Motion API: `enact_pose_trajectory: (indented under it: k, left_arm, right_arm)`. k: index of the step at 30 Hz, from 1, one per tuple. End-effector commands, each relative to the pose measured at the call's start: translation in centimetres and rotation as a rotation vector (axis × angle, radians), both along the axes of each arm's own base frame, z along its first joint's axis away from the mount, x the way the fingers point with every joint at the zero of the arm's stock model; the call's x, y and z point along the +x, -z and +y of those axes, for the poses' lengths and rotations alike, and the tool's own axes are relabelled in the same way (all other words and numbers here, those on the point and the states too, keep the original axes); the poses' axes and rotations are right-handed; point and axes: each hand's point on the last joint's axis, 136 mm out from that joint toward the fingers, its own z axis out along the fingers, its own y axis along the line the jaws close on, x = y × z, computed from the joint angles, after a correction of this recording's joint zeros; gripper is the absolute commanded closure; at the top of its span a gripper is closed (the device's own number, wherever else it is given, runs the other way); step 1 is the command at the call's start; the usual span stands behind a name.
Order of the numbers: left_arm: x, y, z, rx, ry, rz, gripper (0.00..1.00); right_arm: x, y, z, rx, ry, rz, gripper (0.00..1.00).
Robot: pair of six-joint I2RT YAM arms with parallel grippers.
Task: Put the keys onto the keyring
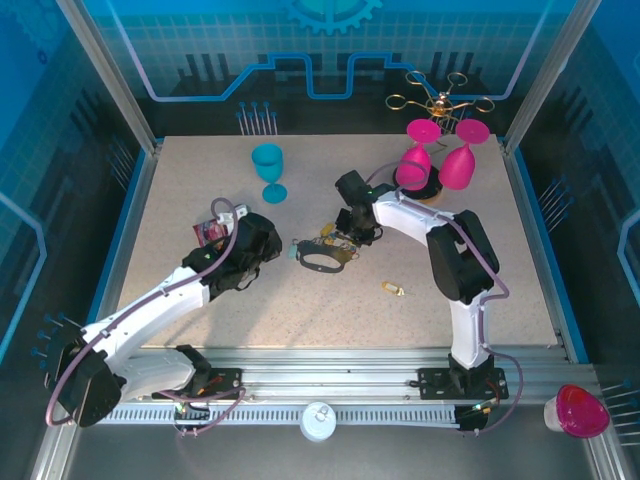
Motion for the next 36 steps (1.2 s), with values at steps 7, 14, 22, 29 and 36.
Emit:
enact_pose_trajectory:
  k: [7,14,22,29,36]
  left_arm:
    - [-0.1,-0.4,0.8,-0.001,-0.037,-0.027,0.52]
    - [-0.2,-0.4,0.9,-0.003,-0.042,-0.028,0.52]
    - [-0.4,-0.5,1.3,0.006,-0.051,-0.03,0.52]
    - [-0.6,-0.7,1.7,0.01,-0.061,-0.039,0.52]
    - [-0.6,-0.9,1.9,0.014,-0.063,-0.044,0.52]
  right_arm:
    - [-0.5,0.9,0.8,0.004,0.018,0.049,0.73]
    - [-0.9,1.3,1.2,0.01,0.015,0.066,0.73]
    - [-0.9,1.6,1.3,0.009,0.015,0.078,0.73]
    - [-0.8,1.8,1.4,0.009,0.019,0.084,0.8]
    - [-0.5,1.7,1.3,0.013,0.019,0.077,0.87]
